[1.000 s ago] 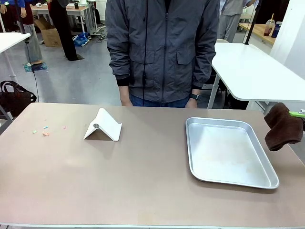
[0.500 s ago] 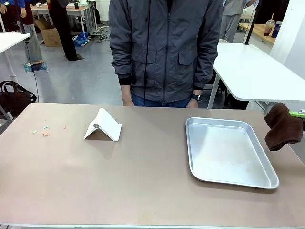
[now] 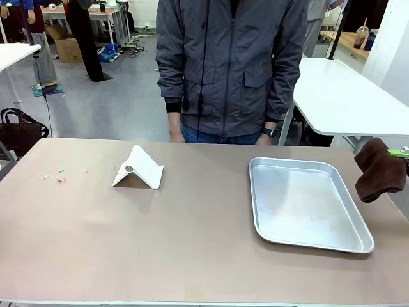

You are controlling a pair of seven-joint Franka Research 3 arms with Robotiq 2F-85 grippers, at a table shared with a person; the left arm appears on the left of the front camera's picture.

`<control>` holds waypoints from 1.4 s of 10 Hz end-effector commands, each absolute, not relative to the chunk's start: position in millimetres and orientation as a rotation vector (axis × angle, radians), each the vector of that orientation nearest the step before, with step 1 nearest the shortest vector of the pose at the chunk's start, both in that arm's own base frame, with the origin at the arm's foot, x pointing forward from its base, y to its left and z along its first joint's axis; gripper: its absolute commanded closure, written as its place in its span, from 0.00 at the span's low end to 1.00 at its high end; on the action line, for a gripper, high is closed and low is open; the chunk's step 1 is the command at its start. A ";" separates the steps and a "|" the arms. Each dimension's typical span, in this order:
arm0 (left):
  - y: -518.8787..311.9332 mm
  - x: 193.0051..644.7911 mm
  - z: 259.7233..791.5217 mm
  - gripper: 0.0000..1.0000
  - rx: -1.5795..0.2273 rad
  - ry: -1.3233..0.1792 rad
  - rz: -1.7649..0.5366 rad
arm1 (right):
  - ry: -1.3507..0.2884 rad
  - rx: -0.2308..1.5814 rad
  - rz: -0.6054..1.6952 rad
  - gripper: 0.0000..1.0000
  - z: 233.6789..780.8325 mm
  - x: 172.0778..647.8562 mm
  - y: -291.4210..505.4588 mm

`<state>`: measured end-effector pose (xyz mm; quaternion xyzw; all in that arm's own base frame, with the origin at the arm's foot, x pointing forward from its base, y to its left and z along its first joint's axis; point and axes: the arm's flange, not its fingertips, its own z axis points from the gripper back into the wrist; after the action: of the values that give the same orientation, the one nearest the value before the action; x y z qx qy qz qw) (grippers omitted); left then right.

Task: Clean the surface of the table.
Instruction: Clean the area not pointed to by the person.

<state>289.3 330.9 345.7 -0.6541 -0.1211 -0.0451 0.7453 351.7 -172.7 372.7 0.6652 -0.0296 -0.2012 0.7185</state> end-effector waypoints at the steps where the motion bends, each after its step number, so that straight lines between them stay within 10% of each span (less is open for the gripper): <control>1: 330.9 289.3 345.7 0.78 -1.432 -0.265 -0.099 | -0.070 1.469 -0.436 0.89 376.4 352.9 -172.3; 6: 298.0 328.2 372.6 0.78 -1.278 -0.565 0.399 | -0.070 1.469 -0.436 0.89 376.4 352.9 -172.3; 14: 306.6 355.6 358.5 0.78 -0.969 -0.332 0.374 | -0.070 1.469 -0.436 0.89 376.4 352.9 -172.3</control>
<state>354.6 305.7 353.3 -0.4659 -0.1598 0.1706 0.8534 352.0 -172.6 372.9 0.6650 -0.0295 -0.2007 0.7187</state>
